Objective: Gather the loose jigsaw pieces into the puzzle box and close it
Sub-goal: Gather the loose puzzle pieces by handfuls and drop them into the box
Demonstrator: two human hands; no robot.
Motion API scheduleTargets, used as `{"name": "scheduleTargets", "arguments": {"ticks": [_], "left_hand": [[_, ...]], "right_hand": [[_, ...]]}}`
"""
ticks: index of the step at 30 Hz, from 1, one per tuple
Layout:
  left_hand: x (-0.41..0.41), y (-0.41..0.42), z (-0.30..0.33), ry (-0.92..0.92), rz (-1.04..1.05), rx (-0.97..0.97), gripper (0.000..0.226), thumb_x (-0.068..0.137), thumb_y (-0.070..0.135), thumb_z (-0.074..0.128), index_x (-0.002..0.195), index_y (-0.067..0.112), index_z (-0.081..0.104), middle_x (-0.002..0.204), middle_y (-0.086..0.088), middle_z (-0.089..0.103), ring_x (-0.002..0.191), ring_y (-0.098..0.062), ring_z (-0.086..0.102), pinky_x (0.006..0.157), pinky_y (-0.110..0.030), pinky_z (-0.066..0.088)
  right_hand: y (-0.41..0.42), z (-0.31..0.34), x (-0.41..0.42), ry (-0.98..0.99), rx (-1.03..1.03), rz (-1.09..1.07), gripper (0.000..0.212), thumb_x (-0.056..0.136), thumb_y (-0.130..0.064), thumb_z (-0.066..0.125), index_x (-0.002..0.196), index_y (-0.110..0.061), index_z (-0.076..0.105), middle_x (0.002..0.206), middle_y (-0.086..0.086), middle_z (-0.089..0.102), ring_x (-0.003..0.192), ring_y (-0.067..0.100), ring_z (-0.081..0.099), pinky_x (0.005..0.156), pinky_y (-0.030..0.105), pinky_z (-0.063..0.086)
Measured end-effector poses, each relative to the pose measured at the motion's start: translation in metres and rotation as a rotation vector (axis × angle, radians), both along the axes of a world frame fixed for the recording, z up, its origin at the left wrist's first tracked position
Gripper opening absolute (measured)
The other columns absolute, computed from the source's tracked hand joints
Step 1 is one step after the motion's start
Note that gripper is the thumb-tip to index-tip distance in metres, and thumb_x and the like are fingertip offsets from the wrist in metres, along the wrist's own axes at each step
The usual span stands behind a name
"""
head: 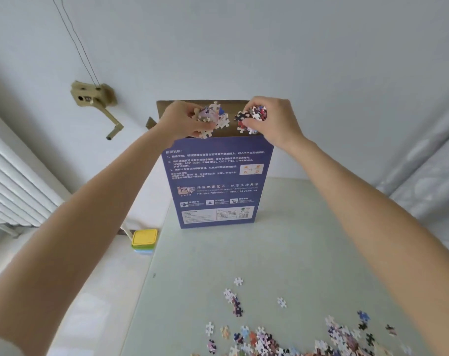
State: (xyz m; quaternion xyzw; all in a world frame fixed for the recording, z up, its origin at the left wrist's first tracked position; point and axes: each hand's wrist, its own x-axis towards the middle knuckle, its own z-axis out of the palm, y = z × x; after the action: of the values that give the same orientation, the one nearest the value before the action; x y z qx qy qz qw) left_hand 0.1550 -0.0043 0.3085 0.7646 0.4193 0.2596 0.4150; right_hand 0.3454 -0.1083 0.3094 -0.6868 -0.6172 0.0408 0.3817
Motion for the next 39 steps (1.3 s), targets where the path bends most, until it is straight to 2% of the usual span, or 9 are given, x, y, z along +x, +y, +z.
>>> {"name": "scheduleTargets", "arguments": {"ticks": [4,7,10,14,17,26,32,35,39], "left_hand": [[0.006,0.011,0.0,0.284,0.07,0.426,0.024,0.078,0.023,0.072,0.096,0.007,0.07,0.078,-0.011,0.064,0.07,-0.022,0.053,0.059,-0.027,0.04],[0.009,0.01,0.002,0.406,0.056,0.61,0.034,0.083,0.016,0.065,0.117,0.015,0.064,0.105,-0.016,0.068,0.097,-0.032,0.06,0.079,-0.031,0.044],[0.01,0.012,0.002,0.502,-0.017,0.68,0.037,0.084,0.005,0.055,0.118,0.015,0.064,0.108,-0.018,0.067,0.099,-0.036,0.06,0.082,-0.035,0.046],[0.011,0.019,-0.001,0.683,-0.117,0.666,0.025,0.082,0.009,0.06,0.107,0.011,0.066,0.103,-0.014,0.067,0.094,-0.034,0.058,0.071,-0.035,0.045],[0.01,0.025,-0.004,0.756,-0.138,0.593,0.032,0.082,0.018,0.063,0.115,0.016,0.063,0.109,-0.012,0.063,0.099,-0.035,0.056,0.072,-0.035,0.044],[0.0,0.027,-0.003,0.561,-0.195,0.53,0.025,0.074,0.028,0.075,0.092,0.018,0.06,0.086,0.002,0.065,0.079,-0.019,0.057,0.057,-0.024,0.037],[-0.005,0.027,-0.01,0.5,-0.18,0.582,0.016,0.085,0.034,0.063,0.097,0.025,0.069,0.082,0.003,0.064,0.079,-0.019,0.056,0.072,-0.03,0.043],[-0.007,0.026,-0.015,0.435,-0.154,0.559,0.016,0.084,0.031,0.066,0.097,0.025,0.07,0.073,0.006,0.059,0.072,-0.014,0.051,0.067,-0.025,0.036],[-0.01,0.026,-0.02,0.319,-0.124,0.498,0.024,0.075,0.024,0.076,0.095,0.019,0.064,0.084,0.003,0.065,0.071,-0.012,0.055,0.068,-0.022,0.036]], "right_hand": [[0.021,-0.007,0.0,-0.212,-0.053,0.014,0.009,0.083,-0.02,0.065,0.091,-0.025,0.065,0.089,0.002,0.068,0.083,0.024,0.06,0.073,0.038,0.05],[0.026,-0.009,0.0,-0.429,-0.124,0.052,0.013,0.089,-0.013,0.058,0.099,-0.014,0.065,0.096,0.005,0.068,0.09,0.028,0.06,0.061,0.03,0.039],[0.026,-0.008,-0.001,-0.558,-0.193,0.03,0.016,0.092,-0.015,0.055,0.106,-0.014,0.063,0.102,0.008,0.066,0.095,0.03,0.059,0.047,0.024,0.018],[0.034,-0.007,0.005,-0.506,-0.257,0.1,0.015,0.088,-0.018,0.061,0.103,-0.016,0.064,0.102,0.009,0.065,0.096,0.028,0.059,0.053,0.024,0.025],[0.04,-0.005,0.008,-0.469,-0.297,0.146,0.018,0.085,-0.02,0.066,0.102,-0.015,0.064,0.101,0.008,0.065,0.096,0.025,0.058,0.051,0.022,0.025],[0.053,-0.009,0.007,-0.446,-0.333,0.214,0.024,0.078,-0.025,0.073,0.096,-0.015,0.063,0.092,0.008,0.064,0.082,0.021,0.055,0.067,0.029,0.042],[0.056,-0.009,0.005,-0.404,-0.325,0.202,0.024,0.078,-0.032,0.072,0.095,-0.017,0.062,0.079,0.0,0.057,0.075,0.021,0.055,0.066,0.032,0.042],[0.057,-0.011,0.003,-0.379,-0.298,0.186,0.025,0.08,-0.036,0.07,0.095,-0.017,0.063,0.081,0.001,0.059,0.075,0.02,0.055,0.067,0.033,0.043],[0.057,-0.018,-0.003,-0.327,-0.281,0.188,0.018,0.085,-0.034,0.064,0.091,-0.017,0.066,0.086,0.003,0.063,0.08,0.021,0.056,0.07,0.035,0.044]]}}
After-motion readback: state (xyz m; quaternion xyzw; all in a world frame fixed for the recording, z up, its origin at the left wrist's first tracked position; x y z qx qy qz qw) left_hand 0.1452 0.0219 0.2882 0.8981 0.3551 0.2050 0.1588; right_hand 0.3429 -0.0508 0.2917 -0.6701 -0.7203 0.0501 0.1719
